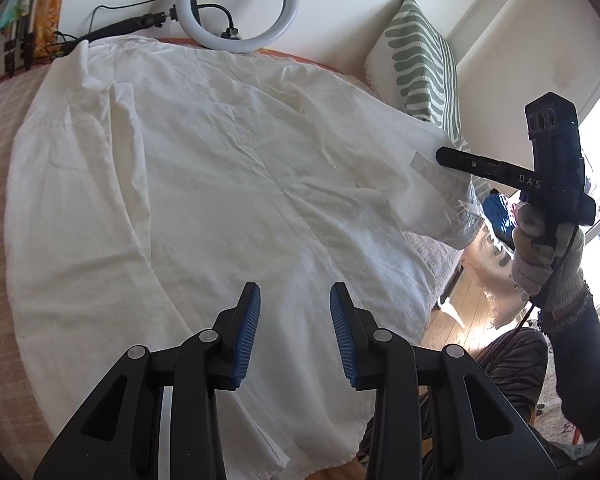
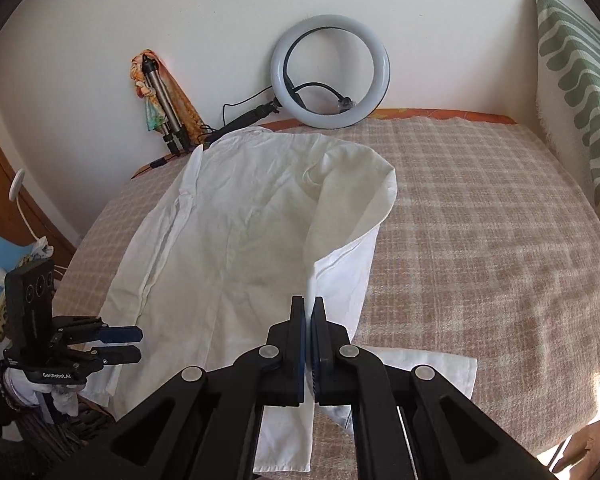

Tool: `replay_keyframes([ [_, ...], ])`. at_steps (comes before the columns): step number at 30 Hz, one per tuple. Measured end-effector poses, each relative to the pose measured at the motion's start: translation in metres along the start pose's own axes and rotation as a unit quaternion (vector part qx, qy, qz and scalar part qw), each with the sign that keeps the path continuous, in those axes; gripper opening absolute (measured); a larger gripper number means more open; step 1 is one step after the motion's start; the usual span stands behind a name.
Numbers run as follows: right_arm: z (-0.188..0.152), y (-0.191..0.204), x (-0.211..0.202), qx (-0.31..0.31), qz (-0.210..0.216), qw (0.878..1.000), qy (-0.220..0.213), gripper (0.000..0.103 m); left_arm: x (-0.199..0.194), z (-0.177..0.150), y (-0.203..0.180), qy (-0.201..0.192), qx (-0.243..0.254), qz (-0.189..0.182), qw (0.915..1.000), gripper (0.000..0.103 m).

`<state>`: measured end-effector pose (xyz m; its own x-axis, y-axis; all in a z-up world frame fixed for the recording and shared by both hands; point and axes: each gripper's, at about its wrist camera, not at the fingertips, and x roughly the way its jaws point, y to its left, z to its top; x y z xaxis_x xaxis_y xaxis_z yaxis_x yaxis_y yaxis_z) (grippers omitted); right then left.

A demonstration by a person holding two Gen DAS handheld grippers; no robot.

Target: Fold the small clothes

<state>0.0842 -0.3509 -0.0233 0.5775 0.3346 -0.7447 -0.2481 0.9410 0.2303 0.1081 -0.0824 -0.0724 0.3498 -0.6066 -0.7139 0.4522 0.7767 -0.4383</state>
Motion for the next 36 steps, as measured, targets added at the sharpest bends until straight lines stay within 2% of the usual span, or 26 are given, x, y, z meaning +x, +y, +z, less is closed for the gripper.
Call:
replay_keyframes([
  [8, -0.019, 0.066, 0.028, -0.072, 0.052, 0.995, 0.045, 0.0, -0.01, 0.0, 0.012, -0.018, -0.028, 0.006, 0.9994, 0.034],
  [13, -0.034, 0.088, 0.054, -0.109, 0.055, 0.989, 0.085, 0.001, -0.015, -0.003, 0.013, -0.023, -0.03, 0.008, 0.9992, 0.034],
  [16, -0.04, 0.088, 0.058, -0.118, 0.066, 0.986, 0.102, 0.015, -0.016, -0.006, 0.013, -0.021, -0.029, 0.007, 0.9993, 0.034],
  [17, -0.039, 0.087, 0.056, -0.116, 0.069, 0.986, 0.099, 0.032, -0.016, -0.007, 0.012, -0.019, -0.028, 0.007, 0.9994, 0.034],
  [18, -0.039, 0.084, 0.05, -0.109, 0.08, 0.987, 0.091, 0.038, -0.016, -0.007, 0.013, -0.018, -0.027, 0.006, 0.9995, 0.034],
  [21, -0.034, 0.069, 0.03, -0.073, 0.109, 0.99, 0.06, 0.038, -0.016, -0.008, 0.012, -0.015, -0.029, 0.003, 0.9995, 0.034],
  [22, -0.034, 0.062, 0.024, -0.062, 0.11, 0.991, 0.049, 0.038, -0.015, -0.007, 0.012, -0.014, -0.029, 0.001, 0.9995, 0.034],
  [24, -0.035, 0.047, 0.017, -0.043, 0.085, 0.995, 0.04, 0.038, -0.014, -0.009, 0.009, -0.013, -0.03, -0.003, 0.9995, 0.034],
  [28, -0.043, 0.012, 0.025, 0.015, 0.064, 0.996, 0.063, 0.038, -0.006, -0.014, -0.01, -0.001, -0.012, -0.023, 0.9997, 0.036],
  [30, -0.049, 0.001, 0.033, 0.04, 0.081, 0.993, 0.072, 0.038, 0.001, -0.017, -0.019, 0.01, 0.0, -0.032, 0.9994, 0.043],
  [36, -0.046, -0.024, 0.056, 0.114, 0.138, 0.98, 0.085, 0.038, 0.023, -0.023, -0.041, 0.036, 0.03, -0.058, 0.9972, 0.043],
])
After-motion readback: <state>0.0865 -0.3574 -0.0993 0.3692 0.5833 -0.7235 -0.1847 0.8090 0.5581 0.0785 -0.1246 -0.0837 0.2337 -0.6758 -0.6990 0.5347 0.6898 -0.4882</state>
